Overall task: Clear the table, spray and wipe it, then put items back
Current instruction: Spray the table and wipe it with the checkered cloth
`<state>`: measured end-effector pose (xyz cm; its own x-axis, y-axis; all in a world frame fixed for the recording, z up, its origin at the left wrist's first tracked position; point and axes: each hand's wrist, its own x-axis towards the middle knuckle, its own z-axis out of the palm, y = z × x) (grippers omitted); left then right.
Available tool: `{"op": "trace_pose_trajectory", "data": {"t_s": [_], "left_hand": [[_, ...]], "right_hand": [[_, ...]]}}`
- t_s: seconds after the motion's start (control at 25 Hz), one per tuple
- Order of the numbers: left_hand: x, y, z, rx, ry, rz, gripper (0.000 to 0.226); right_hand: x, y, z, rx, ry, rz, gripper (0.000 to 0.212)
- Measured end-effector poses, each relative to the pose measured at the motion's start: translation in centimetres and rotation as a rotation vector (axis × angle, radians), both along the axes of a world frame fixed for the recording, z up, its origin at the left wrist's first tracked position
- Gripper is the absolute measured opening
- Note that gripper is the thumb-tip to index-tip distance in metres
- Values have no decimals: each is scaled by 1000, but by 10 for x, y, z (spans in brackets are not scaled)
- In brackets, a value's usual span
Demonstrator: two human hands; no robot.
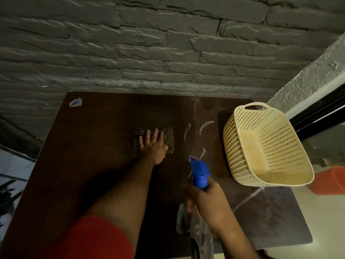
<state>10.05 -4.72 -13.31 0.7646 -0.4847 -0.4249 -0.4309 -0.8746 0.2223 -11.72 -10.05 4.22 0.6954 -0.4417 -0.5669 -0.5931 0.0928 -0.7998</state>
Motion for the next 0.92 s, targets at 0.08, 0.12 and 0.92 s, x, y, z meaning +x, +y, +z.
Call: {"op": "trace_pose_trajectory", "data": {"t_s": [0.08,0.12,0.92], "left_hand": [[-8,-18,4,-4,3,170,63],[-25,-10,2,-24,-10,141,62],[-60,87,-14,-139,-201,-458,56]], "right_hand": [[6,5,-5,12,18,-16,10],[8,7,-6,26,34,-32,10],[29,21,-15,23,79,-108,11]]}}
